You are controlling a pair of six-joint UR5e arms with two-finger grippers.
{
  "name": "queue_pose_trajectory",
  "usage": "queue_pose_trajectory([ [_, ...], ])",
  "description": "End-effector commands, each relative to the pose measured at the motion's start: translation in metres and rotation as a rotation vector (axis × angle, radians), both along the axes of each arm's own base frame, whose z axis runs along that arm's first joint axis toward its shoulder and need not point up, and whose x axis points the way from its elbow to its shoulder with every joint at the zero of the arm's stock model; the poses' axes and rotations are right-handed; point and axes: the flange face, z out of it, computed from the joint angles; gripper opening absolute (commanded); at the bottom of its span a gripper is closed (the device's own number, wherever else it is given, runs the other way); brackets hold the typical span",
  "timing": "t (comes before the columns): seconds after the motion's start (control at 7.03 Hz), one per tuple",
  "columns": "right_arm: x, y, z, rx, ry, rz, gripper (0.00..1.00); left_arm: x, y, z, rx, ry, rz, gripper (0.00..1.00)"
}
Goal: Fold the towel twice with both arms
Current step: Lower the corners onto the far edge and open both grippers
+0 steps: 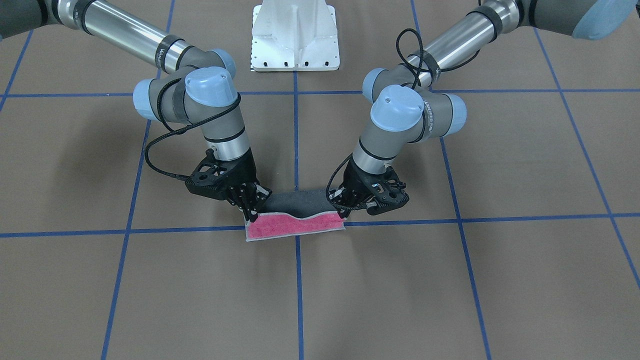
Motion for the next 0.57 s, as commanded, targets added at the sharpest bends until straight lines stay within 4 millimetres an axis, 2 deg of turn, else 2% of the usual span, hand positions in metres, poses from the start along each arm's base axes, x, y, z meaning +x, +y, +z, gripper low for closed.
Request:
queue_pose_trajectory([
  [0.0, 0.017, -0.020, 0.005, -0.010, 0.002, -0.023, 0.98, -0.005, -0.005, -0.002, 0.004, 0.004, -0.009, 0.95],
  [0.14, 0.032, -0.031, 0.006, -0.022, -0.008, -0.049, 0.99, -0.010, -0.011, -0.007, 0.006, 0.010, -0.017, 1.00],
  [0.43, 0.038, -0.033, 0.014, 0.024, 0.029, -0.117, 0.99, -0.010, -0.006, -0.010, 0.029, 0.019, 0.040, 1.00],
])
